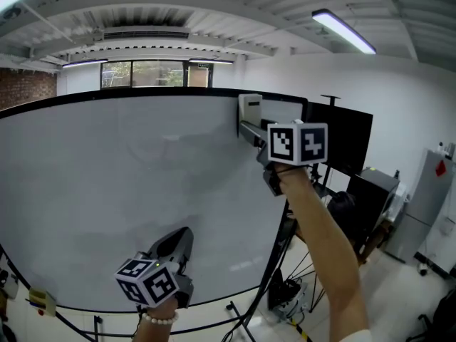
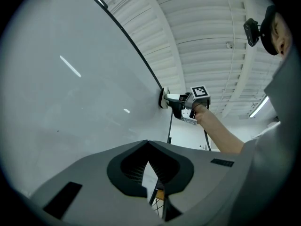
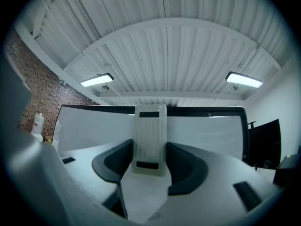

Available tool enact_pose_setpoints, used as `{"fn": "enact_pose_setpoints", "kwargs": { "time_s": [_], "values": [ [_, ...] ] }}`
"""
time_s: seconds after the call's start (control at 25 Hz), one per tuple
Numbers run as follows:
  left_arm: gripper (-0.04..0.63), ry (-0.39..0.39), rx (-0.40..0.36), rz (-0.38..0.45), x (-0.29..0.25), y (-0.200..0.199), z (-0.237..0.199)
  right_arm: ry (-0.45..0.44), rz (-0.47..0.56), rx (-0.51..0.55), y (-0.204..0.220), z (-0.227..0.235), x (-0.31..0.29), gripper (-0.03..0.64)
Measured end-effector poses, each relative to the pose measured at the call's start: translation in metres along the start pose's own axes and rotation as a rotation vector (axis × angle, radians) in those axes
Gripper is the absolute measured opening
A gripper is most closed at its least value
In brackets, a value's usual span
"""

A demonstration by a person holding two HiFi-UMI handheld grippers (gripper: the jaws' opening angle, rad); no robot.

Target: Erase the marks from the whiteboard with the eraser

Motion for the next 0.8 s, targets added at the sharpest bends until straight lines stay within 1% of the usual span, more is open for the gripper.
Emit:
{"fn": "enact_pose_setpoints", "kwargs": {
  "time_s": [0.16, 0.32, 0.4, 0.56, 0.8],
  "values": [
    [-0.011, 0.015, -0.014, -0.012, -0.012, 0.009, 0.011, 0.068, 0.002, -0.003, 0.001, 0.053, 0.014, 0.252],
    [-0.011, 0.026, -0.011, -0.017, -0.023, 0.020, 0.020, 0.131, -0.013, 0.006, 0.003, 0.101, 0.029, 0.252],
    [-0.011, 0.030, -0.015, -0.024, -0.026, 0.024, 0.023, 0.145, -0.011, -0.014, 0.005, 0.120, 0.034, 0.252],
    [-0.011, 0.035, -0.021, -0.035, -0.031, 0.032, 0.032, 0.150, -0.002, -0.047, 0.008, 0.144, 0.042, 0.252],
    [-0.011, 0.059, -0.008, -0.061, -0.035, 0.044, 0.040, 0.150, 0.005, -0.072, 0.020, 0.162, 0.051, 0.252]
  ]
}}
Point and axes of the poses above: the fingertips, and each gripper's own axes: x backward along the fingers, z to its right, y out of its underside, the point moved 9 cm from there along x, backward along the fingers, and after that the axes turned 12 degrees about z, right-handed, at the moved point
